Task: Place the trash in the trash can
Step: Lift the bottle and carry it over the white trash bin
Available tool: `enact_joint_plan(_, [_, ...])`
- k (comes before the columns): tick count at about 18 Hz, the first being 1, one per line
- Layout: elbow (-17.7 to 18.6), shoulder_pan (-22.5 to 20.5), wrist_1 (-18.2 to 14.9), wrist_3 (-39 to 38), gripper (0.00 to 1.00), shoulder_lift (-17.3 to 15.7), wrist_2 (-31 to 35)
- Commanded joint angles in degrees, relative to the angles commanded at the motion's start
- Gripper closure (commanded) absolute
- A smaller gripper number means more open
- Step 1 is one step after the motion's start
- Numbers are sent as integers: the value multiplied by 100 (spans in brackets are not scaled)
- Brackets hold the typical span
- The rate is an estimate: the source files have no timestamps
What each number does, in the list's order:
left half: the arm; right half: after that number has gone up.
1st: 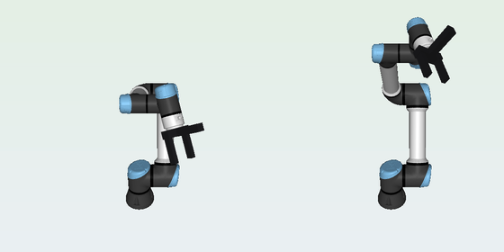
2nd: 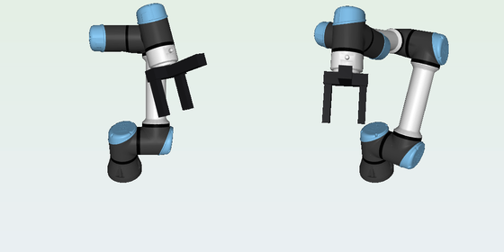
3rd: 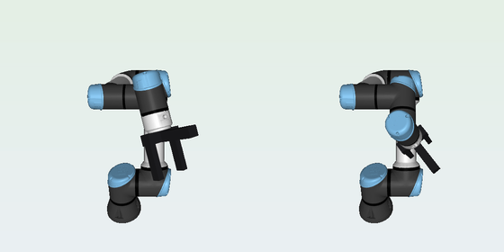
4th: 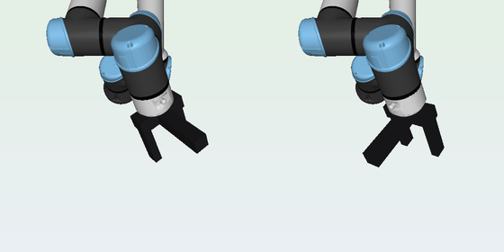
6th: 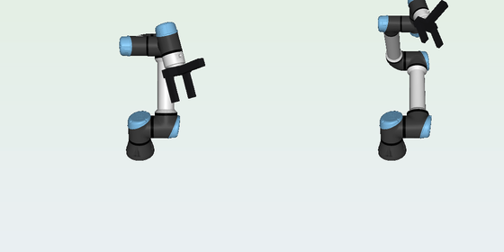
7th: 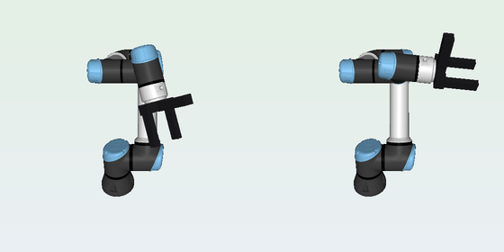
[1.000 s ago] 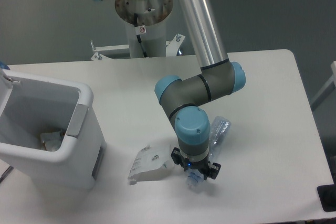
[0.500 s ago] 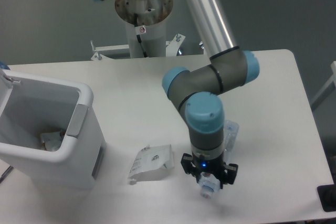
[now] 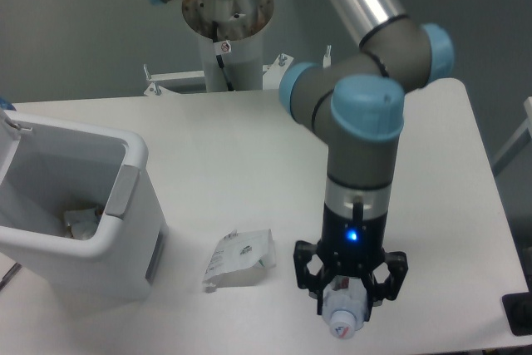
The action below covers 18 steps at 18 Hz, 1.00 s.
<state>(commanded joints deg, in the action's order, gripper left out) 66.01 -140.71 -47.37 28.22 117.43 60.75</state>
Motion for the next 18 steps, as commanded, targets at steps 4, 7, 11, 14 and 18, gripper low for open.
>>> enact_joint_plan(4, [-62,44,26,-246,75,-439,-555])
enact_joint_plan(7, [-71,298,26,-343,75,-677,-853])
enact_joint_plan(11, [-62,763,26,-607,74,-923,-960])
enact_joint_plan(14, [-9,1256,26,-817,74,-1003,-960])
enact_joint_plan(18, [122,1669,26,-1047,74,-1108,-951])
